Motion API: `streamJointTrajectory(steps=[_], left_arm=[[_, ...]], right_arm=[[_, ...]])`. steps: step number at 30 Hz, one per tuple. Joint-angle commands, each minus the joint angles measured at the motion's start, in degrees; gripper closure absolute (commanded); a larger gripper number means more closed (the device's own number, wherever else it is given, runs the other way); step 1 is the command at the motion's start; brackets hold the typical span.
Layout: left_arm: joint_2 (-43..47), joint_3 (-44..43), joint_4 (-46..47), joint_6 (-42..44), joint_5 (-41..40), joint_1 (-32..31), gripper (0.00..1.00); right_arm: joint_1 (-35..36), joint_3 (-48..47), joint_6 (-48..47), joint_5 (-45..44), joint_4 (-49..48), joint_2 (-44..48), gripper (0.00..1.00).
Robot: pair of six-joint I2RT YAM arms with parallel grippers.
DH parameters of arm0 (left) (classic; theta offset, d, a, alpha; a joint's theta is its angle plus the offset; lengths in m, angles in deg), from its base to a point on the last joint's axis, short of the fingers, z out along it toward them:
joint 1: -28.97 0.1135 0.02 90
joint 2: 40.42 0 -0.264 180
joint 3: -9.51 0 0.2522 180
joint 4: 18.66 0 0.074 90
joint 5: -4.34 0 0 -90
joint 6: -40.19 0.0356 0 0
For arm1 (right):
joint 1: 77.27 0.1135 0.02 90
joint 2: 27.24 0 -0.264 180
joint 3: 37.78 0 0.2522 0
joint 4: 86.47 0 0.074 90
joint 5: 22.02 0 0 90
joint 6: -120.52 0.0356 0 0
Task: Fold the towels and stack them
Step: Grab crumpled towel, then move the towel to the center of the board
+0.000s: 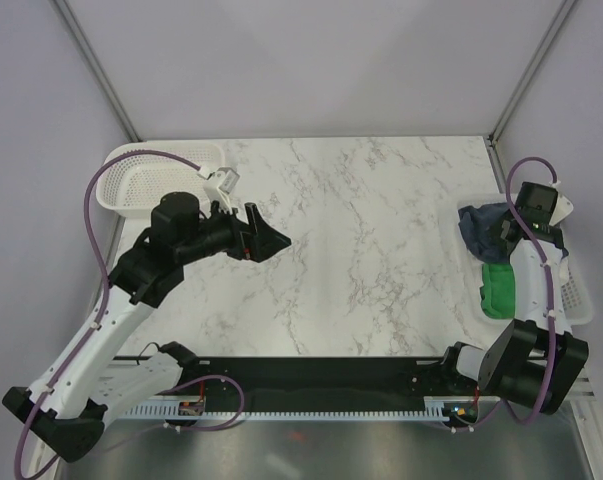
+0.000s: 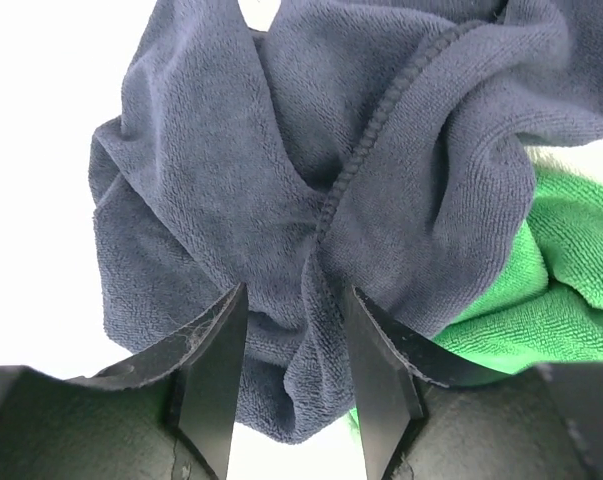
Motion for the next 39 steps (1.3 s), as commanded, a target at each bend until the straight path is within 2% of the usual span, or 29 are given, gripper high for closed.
streamJointTrajectory(steps=[1, 5, 8, 11, 12, 13, 16, 19, 20, 22, 26, 28, 30, 34, 36, 39], left_arm=[[1.89, -1.2, 0.53, -1.9, -0.39, 0.22, 0.03], [2.5, -1.55, 0.44, -1.03, 0.05, 0.22, 0.02], [2.94, -1.28, 0.53, -0.06, -0.3, 0.22, 0.02], [3.12, -1.28, 0.36, 0.56, -0.82, 0.22, 0.02], [3.29, -1.37, 0.36, 0.47, -1.09, 0.22, 0.02], [3.29, -1.81, 0.36, 0.12, -1.7, 0.22, 0.02], [2.77, -4.35, 1.32, -2.86, -0.66, 0.22, 0.02], [0.93, -8.03, 3.17, -2.44, -0.99, 0.22, 0.02], [0.4, -8.66, 3.17, -1.91, -2.13, 0.3, 0.02], [-1.09, -10.07, 3.08, 0.46, -6.6, 0.39, 0.02], [-2.33, -12.0, 2.47, 1.7, -11.11, 2.23, 0.02], [-1.81, -12.36, 2.11, -0.4, -9.98, 4.42, 0.02], [-1.63, -12.19, 2.2, -2.07, -8.31, 5.66, 0.02], [-1.28, -10.09, 1.59, -1.99, -6.45, 6.98, 0.03], [-1.01, -8.15, 1.5, -2.08, -6.19, 7.51, 0.03], [-1.1, -6.21, 1.32, -2.17, -5.57, 8.13, 0.03]], right_arm=[[-0.3, 0.33, -0.76, -0.14, -2.35, 0.15, 0.48], [-0.3, 1.9, -0.49, -1.28, -2.44, 0.67, 0.46], [-0.3, 2.35, -0.58, -2.42, -2.44, 0.59, 0.49], [-0.3, 1.57, -1.28, -1.11, -2.53, 1.11, 0.66], [-0.3, 0.78, -1.8, 0.37, -2.53, 1.63, 0.95], [-0.3, -0.28, -2.16, 1.43, -2.0, 1.9, 1.0], [0.31, -6.68, -2.42, 8.08, -0.42, 4.09, 1.0], [5.57, -16.96, -2.69, 14.25, 1.95, 3.93, 1.0], [10.29, -22.81, -2.78, 15.41, 2.39, 3.49, 1.0], [15.49, -28.65, -2.52, 18.73, 4.06, 1.82, 1.0], [30.59, -42.69, -1.55, 23.93, 5.91, -1.08, 1.0], [33.26, -45.19, -0.32, 27.09, 5.39, -1.52, 1.0], [34.76, -44.85, 3.8, 34.73, 1.54, -0.56, 1.0], [35.65, -39.33, 6.28, 36.86, -1.46, 3.56, 1.0], [35.65, -31.43, 6.63, 35.99, -4.52, 6.72, 1.0], [36.08, -21.23, 7.85, 39.75, -8.83, 7.62, 1.0]])
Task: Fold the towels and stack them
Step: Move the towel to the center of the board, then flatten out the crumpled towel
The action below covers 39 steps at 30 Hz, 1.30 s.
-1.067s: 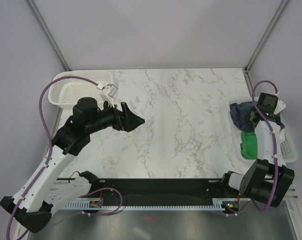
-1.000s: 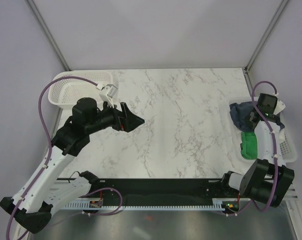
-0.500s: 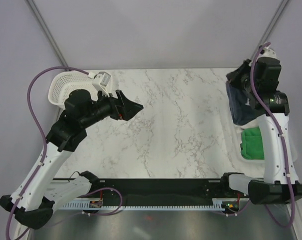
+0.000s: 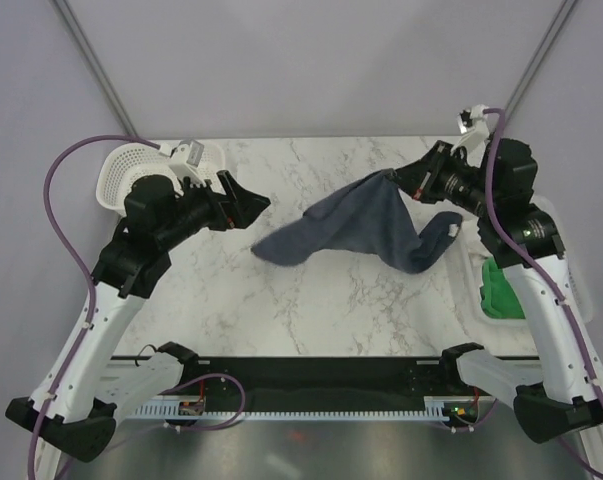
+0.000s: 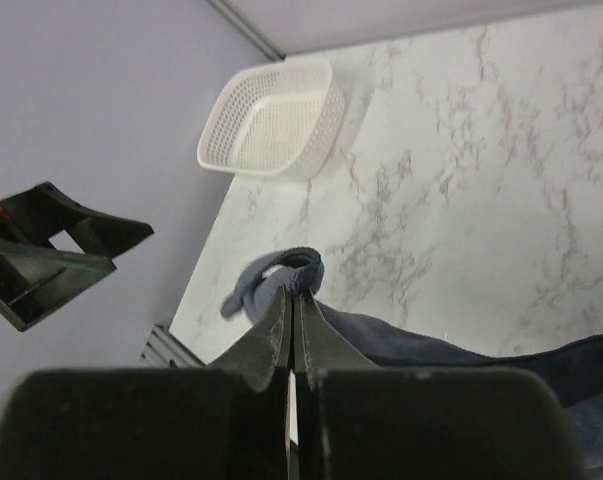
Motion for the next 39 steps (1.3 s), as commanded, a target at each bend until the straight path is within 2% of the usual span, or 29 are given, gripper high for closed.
streamJointTrajectory(steps=[1, 4, 7, 8, 12, 13, 14, 16, 18, 20, 22, 24, 26, 27, 29, 32, 34, 36, 39], left_arm=[[-0.03, 3.25, 0.1, -1.18, 1.58, 0.78, 0.03], [-1.61, 8.08, 0.53, -2.93, 2.8, 0.78, 0.05], [-3.36, 15.73, 3.87, -6.62, 5.08, 0.78, 0.09], [-3.63, 17.66, 6.05, -7.41, 5.96, 0.7, 0.09], [-5.48, 24.43, 8.18, -8.04, 6.94, -0.35, 0.12], [-5.65, 25.23, 8.53, -8.3, 6.24, -1.58, 0.12], [-6.27, 26.02, 8.8, -8.65, 5.8, -2.28, 0.12], [-6.8, 27.96, 10.29, -9.18, 5.09, -4.04, 0.12], [-7.41, 29.45, 13.17, -9.7, 5.09, -5.71, 0.13], [-7.59, 30.51, 15.47, -11.19, 5.88, -6.68, 0.14], [-8.2, 32.44, 20.11, -12.78, 8.6, -9.04, 0.18], [-10.56, 32.97, 21.71, -14.71, 7.91, -11.86, 0.21], [-12.68, 32.88, 22.77, -16.02, 6.77, -16.43, 0.25], [-14.34, 33.23, 23.56, -16.73, 6.33, -17.49, 0.28], [-15.93, 34.37, 28.37, -19.53, 6.23, -20.04, 0.32], [-19.01, 35.52, 34.79, -22.27, 5.53, -24.69, 0.36], [-22.07, 34.12, 35.08, -22.01, 2.38, -29.78, 0.37], [-24.02, 32.8, 35.34, -22.18, -1.48, -34.43, 0.37], [-26.66, 33.41, 40.85, -23.5, -5.7, -40.06, 0.39]], right_arm=[[0.98, 8.86, 2.57, 5.42, -5.66, 0.27, 1.0], [2.39, 16.5, -0.85, 1.32, -4.79, 2.02, 1.0], [2.48, 30.99, 0.27, -2.04, -6.45, 4.05, 1.0], [2.57, 39.3, 0.98, -2.04, -7.33, 4.23, 1.0], [2.57, 52.2, 3.01, -9.93, -7.78, 10.0, 1.0], [2.65, 52.73, 3.18, -12.39, -7.08, 11.42, 0.97], [2.57, 51.96, 3.01, -16.5, -6.2, 12.3, 0.84], [2.57, 47.06, 2.4, -21.44, -1.9, 12.4, 0.8], [2.57, 42.57, 1.78, -28.01, 3.61, 9.34, 0.66], [2.65, 35.97, 1.34, -31.03, 9.33, 5.66, 0.56], [2.74, 32.81, 1.16, -32.1, 11.73, 4.5, 0.56], [2.65, 32.0, 2.64, -31.23, 13.93, 5.19, 0.56], [2.92, 33.31, 5.45, -25.09, 12.72, 8.34, 0.56], [3.18, 34.88, 9.99, -21.67, 11.14, 9.75, 0.57], [6.16, 41.38, 15.28, -16.46, 5.97, 13.43, 0.6], [12.48, 50.61, 22.86, -18.12, 1.21, 15.99, 0.6], [15.82, 54.65, 26.36, -18.65, -0.73, 16.88, 0.61], [17.76, 56.16, 28.4, -20.66, -3.2, 18.81, 0.61], [20.05, 57.83, 30.25, -23.04, -3.82, 19.52, 0.61]])
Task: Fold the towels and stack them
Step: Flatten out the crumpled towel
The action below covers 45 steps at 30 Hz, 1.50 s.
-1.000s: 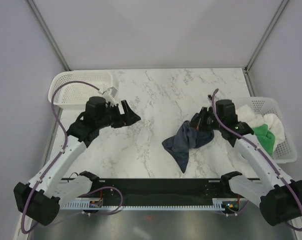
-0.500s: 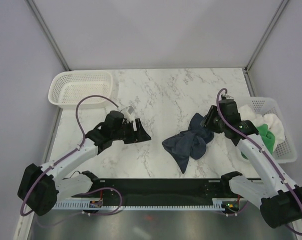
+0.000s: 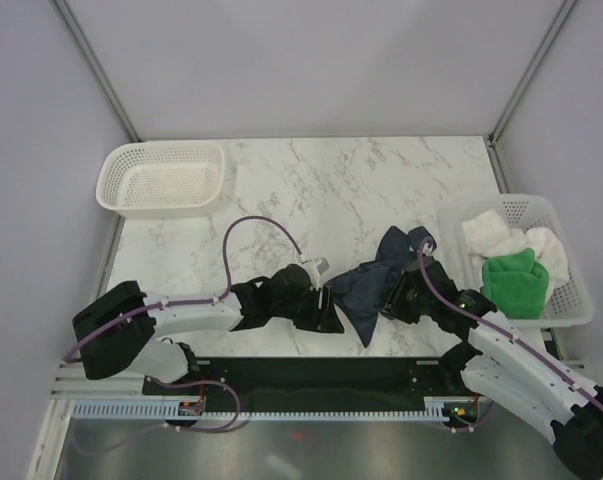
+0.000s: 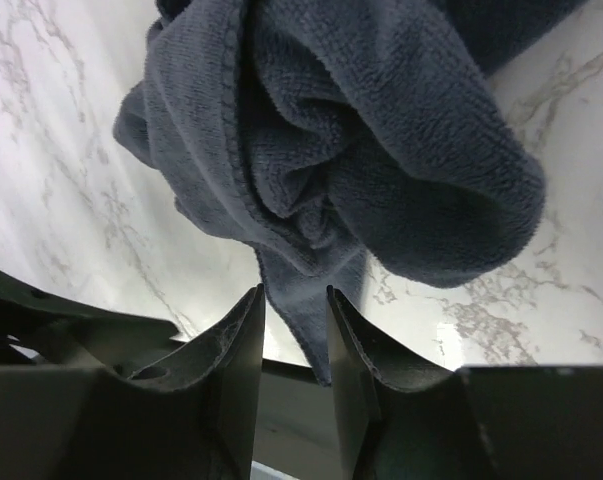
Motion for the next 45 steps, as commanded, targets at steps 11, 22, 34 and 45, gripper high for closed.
streamJointTrajectory(steps=[11, 22, 34, 45], left_arm=[[-6.38, -0.09, 12.82, -8.89, -10.94, -11.36, 0.39], [-3.05, 0.26, 10.53, -7.75, -13.23, -11.36, 0.35], [-1.73, -5.1, 3.59, 6.22, -17.44, -11.36, 0.25], [-9.97, -10.98, 5.96, 16.68, -15.87, -11.36, 0.26]], right_arm=[[3.24, 6.18, 8.04, -5.4, -11.87, 0.26, 0.6], [3.32, 5.3, 7.68, -6.63, -14.07, -0.81, 1.0], [3.32, -21.49, -1.28, -15.77, 6.67, -2.38, 1.0], [3.15, -26.26, -3.57, -19.73, 7.9, -4.66, 1.0]])
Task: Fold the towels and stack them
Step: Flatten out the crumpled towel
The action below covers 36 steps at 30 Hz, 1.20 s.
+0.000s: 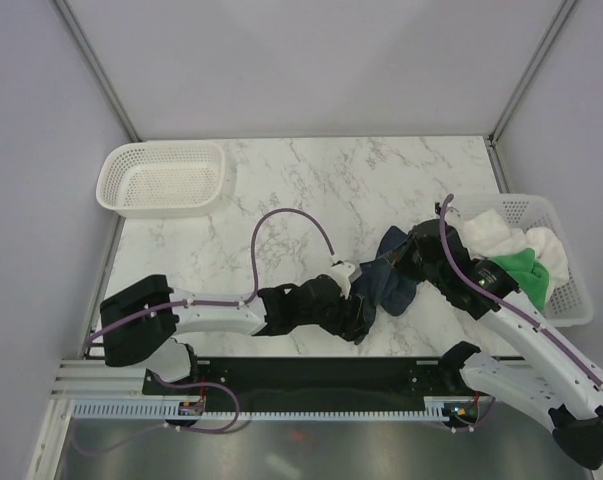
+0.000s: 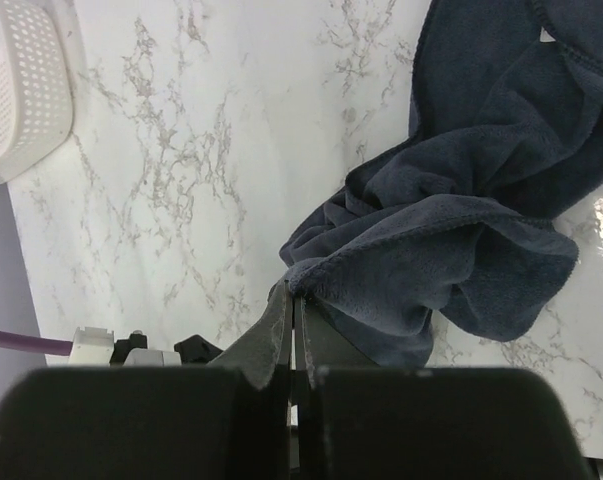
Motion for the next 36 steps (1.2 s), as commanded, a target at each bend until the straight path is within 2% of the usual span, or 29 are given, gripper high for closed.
streamJointTrajectory(steps=[1, 7, 16, 24, 25, 28, 29, 31, 36], left_arm=[[-3.62, -3.95, 1.2, 6.0, -1.18, -0.32, 0.26], [-6.53, -3.87, 0.67, 3.36, 0.23, -0.32, 0.29], [-8.02, -2.55, 1.11, 2.04, 2.07, -0.41, 0.29], [-9.96, -2.37, 2.69, 0.9, 3.39, -1.28, 0.36], [-10.05, -2.37, 2.77, 0.99, 3.48, -1.37, 0.39], [-10.05, -2.9, 2.95, 1.34, 3.92, -1.55, 0.63], [-10.13, -3.07, 2.95, 1.43, 4.27, -1.55, 0.81], [-9.87, -4.73, 0.07, 2.48, 3.75, -1.55, 0.98], [-3.12, -13.24, -16.45, 9.67, -10.56, -1.29, 0.98]], right_arm=[[0.09, -1.8, -1.49, -2.59, 1.21, -0.34, 1.0], [-0.53, -1.27, -1.58, -2.86, 1.21, 0.8, 1.0], [-0.7, -1.53, -1.93, -2.5, 1.13, 0.37, 1.0], [-0.7, -1.1, -1.84, -2.94, 0.69, 0.89, 1.0], [-0.7, -0.92, -1.84, -2.94, 0.51, 0.89, 1.0], [-0.7, -0.13, -2.02, -2.94, -0.54, 0.8, 1.0], [-0.7, -0.04, -2.63, -3.03, -0.72, 0.72, 1.0], [-0.79, -0.65, -3.33, -3.82, -0.98, 0.37, 1.0], [-0.79, -9.51, -8.25, -5.58, -1.07, -1.56, 1.0]])
